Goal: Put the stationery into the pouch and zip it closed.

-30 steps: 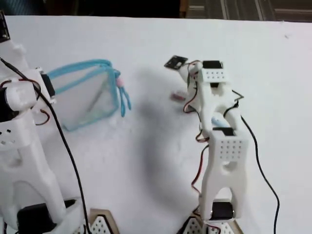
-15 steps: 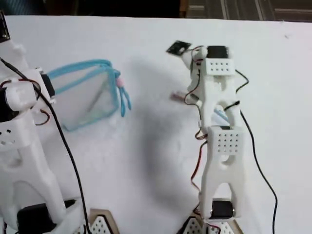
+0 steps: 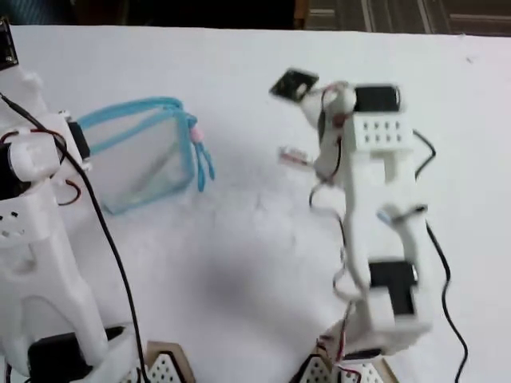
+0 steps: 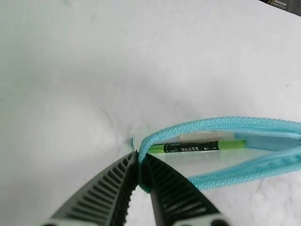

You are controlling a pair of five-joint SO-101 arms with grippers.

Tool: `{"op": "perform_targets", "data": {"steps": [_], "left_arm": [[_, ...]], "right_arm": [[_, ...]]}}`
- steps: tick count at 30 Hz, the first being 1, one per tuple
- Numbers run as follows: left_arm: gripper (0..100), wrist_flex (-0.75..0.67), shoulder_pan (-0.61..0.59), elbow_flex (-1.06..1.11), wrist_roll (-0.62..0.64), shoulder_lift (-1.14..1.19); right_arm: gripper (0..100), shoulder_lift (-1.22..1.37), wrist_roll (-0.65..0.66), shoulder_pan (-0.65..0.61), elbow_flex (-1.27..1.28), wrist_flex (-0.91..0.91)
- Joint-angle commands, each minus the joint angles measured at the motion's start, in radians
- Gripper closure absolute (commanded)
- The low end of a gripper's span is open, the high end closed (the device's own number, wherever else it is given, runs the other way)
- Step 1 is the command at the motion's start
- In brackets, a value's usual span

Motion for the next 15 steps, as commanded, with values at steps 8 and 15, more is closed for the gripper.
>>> {"op": "perform_targets", "data": {"steps": [8, 15], "left_arm": [[98, 0.0, 0.002, 0.002, -0.006, 0.038], [98, 0.0, 0.002, 0.002, -0.006, 0.038]], "right_arm": [[98.1, -0.444, -0.637, -0.274, 0.212, -0.189], [98.1, -0.498, -1.209, -0.463, 0.21, -0.671]]}}
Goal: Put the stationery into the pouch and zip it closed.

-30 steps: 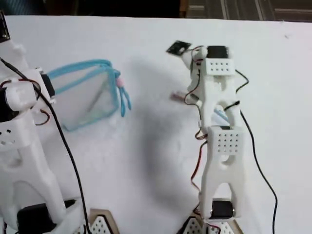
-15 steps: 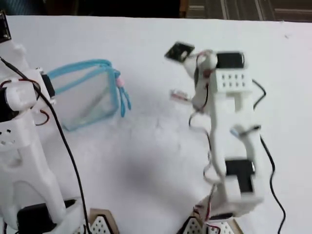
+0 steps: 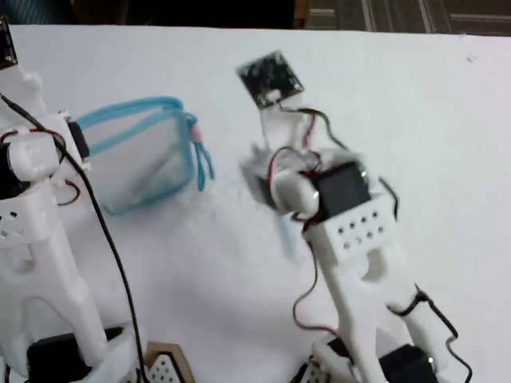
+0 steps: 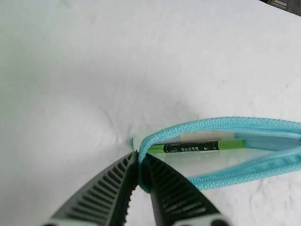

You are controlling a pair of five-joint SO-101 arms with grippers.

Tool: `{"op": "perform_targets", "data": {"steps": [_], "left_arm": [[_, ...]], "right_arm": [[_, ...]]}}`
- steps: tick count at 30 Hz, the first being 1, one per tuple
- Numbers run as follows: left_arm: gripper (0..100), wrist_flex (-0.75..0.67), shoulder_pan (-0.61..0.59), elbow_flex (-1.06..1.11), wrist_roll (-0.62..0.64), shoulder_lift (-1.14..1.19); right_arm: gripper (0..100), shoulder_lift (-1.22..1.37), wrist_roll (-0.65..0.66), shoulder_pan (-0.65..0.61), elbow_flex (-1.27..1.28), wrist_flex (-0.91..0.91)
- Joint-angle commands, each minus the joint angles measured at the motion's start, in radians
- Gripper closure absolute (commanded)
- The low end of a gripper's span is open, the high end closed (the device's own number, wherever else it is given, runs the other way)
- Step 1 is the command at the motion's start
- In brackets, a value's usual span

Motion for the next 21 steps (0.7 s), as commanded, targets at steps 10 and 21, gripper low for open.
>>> {"op": "perform_targets", "data": {"steps": [10, 21], "left_arm": [[98, 0.0, 0.002, 0.002, -0.005, 0.038], [98, 0.002, 0.002, 0.002, -0.006, 0.038]], "right_arm": [[98.1, -0.099, -0.379, -0.073, -0.121, -0.806], [98.1, 0.231, -0.381, -0.074, -0.344, -0.812]]}}
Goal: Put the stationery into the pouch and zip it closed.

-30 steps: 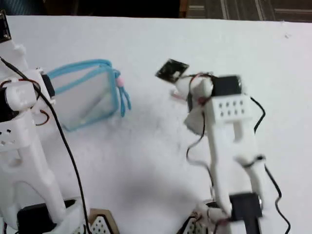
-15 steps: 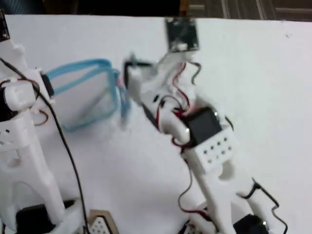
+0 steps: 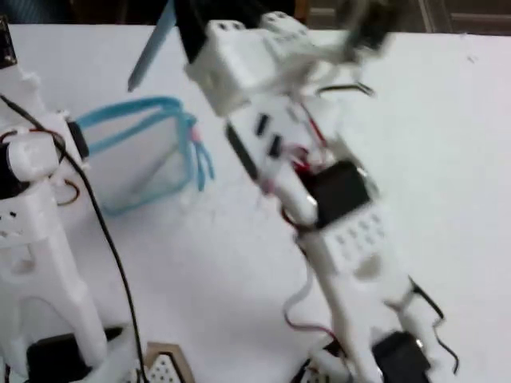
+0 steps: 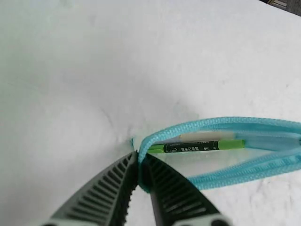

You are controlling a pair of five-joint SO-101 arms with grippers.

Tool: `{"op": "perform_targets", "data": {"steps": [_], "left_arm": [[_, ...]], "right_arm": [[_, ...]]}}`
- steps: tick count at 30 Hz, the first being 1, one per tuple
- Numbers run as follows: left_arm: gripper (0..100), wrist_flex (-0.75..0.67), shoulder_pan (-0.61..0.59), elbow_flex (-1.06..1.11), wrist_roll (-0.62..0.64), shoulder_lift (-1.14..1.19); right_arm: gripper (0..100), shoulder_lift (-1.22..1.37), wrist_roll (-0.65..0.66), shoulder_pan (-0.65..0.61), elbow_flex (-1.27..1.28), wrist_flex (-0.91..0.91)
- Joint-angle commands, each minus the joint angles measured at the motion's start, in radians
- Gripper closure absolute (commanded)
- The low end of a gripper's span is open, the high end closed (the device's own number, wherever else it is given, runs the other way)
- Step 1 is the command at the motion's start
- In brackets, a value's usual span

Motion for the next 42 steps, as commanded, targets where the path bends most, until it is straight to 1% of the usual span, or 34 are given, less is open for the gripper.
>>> {"op": "perform_targets", "data": {"steps": [1, 7, 13, 14, 16, 18, 22, 24, 28, 36, 37, 39, 42], "left_arm": [[98, 0.002, 0.002, 0.002, -0.006, 0.036], [98, 0.002, 0.002, 0.002, -0.006, 0.036], [98, 0.0, 0.002, 0.002, -0.006, 0.036], [98, 0.0, 0.002, 0.002, -0.006, 0.036], [98, 0.0, 0.002, 0.002, -0.006, 0.036], [98, 0.0, 0.002, 0.002, -0.006, 0.036], [98, -0.002, 0.002, 0.002, -0.006, 0.036], [98, -0.002, 0.002, 0.002, -0.006, 0.036], [98, -0.002, 0.002, 0.002, -0.006, 0.036], [98, -0.002, 0.002, 0.002, -0.006, 0.036], [98, -0.002, 0.002, 0.002, -0.006, 0.036], [98, -0.002, 0.002, 0.002, -0.006, 0.036], [98, -0.002, 0.002, 0.002, -0.006, 0.036]], "right_arm": [[98.1, 0.088, -0.011, -0.005, -0.043, -0.021], [98.1, 0.185, -0.006, -0.061, -0.021, -0.015], [98.1, 0.15, -0.003, -0.133, 0.086, -0.013], [98.1, 0.14, 0.011, -0.142, 0.112, -0.013], [97.8, 0.117, 0.098, -0.165, 0.161, -0.012], [93.4, 0.091, 0.155, -0.185, 0.21, -0.012], [76.4, 0.028, 0.158, -0.199, 0.272, -0.012], [71.9, 0.005, 0.16, -0.185, 0.278, -0.01], [73.1, -0.019, 0.158, -0.094, 0.275, -0.007], [73.3, 0.024, 0.181, 0.249, 0.276, 0.021], [73.3, 0.05, 0.215, 0.288, 0.272, 0.044], [73.3, 0.114, 0.331, 0.344, 0.267, 0.113], [73.3, 0.239, 0.618, 0.383, 0.256, 0.3]]}}
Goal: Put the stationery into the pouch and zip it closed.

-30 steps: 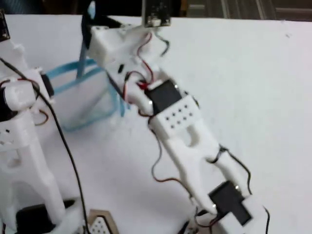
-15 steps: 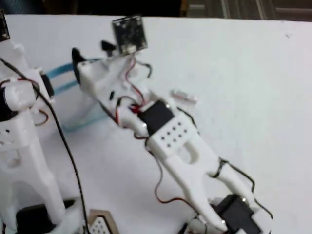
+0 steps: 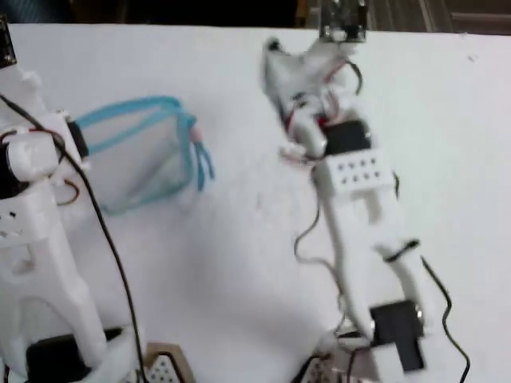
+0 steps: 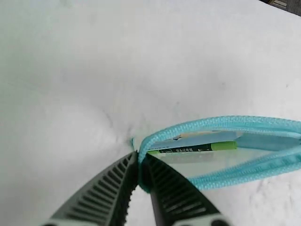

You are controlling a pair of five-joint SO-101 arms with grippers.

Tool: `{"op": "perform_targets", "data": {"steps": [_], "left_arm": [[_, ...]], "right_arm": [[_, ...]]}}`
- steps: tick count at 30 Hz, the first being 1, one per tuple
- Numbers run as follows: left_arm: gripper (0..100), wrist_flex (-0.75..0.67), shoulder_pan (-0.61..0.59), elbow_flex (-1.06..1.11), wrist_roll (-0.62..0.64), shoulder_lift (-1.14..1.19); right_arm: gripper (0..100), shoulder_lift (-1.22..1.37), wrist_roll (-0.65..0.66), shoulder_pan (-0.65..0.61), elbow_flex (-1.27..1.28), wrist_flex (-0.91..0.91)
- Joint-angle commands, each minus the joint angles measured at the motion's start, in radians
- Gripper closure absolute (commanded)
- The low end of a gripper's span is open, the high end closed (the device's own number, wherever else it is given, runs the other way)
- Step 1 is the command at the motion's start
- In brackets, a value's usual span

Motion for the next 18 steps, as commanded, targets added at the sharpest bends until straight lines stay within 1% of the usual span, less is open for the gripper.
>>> {"op": "perform_targets", "data": {"steps": [1, 3, 4, 6, 8, 10, 14, 18], "left_arm": [[98, -0.002, 0.002, 0.002, -0.006, 0.036], [98, -0.002, 0.002, 0.002, -0.006, 0.036], [98, -0.002, 0.002, 0.002, -0.006, 0.036], [98, -0.002, 0.002, 0.002, -0.006, 0.036], [98, -0.002, 0.002, 0.002, -0.006, 0.036], [98, -0.002, 0.002, 0.002, -0.006, 0.036], [98, -0.002, 0.002, 0.002, -0.006, 0.036], [98, -0.002, 0.002, 0.002, -0.006, 0.036]], "right_arm": [[73.3, 0.117, 0.347, 0.039, -0.035, 0.216], [73.4, 0.199, 0.494, 0.038, -0.064, 0.326], [73.4, 0.24, 0.52, 0.033, -0.091, 0.372], [73.4, 0.321, 0.534, 0.03, -0.15, 0.456], [73.4, 0.418, 0.577, 0.018, -0.213, 0.522], [73.4, 0.527, 0.611, 0.015, -0.276, 0.553], [73.4, 0.746, 0.615, 0.025, -0.433, 0.578], [73.4, 0.928, 0.615, 0.03, -0.621, 0.674]]}}
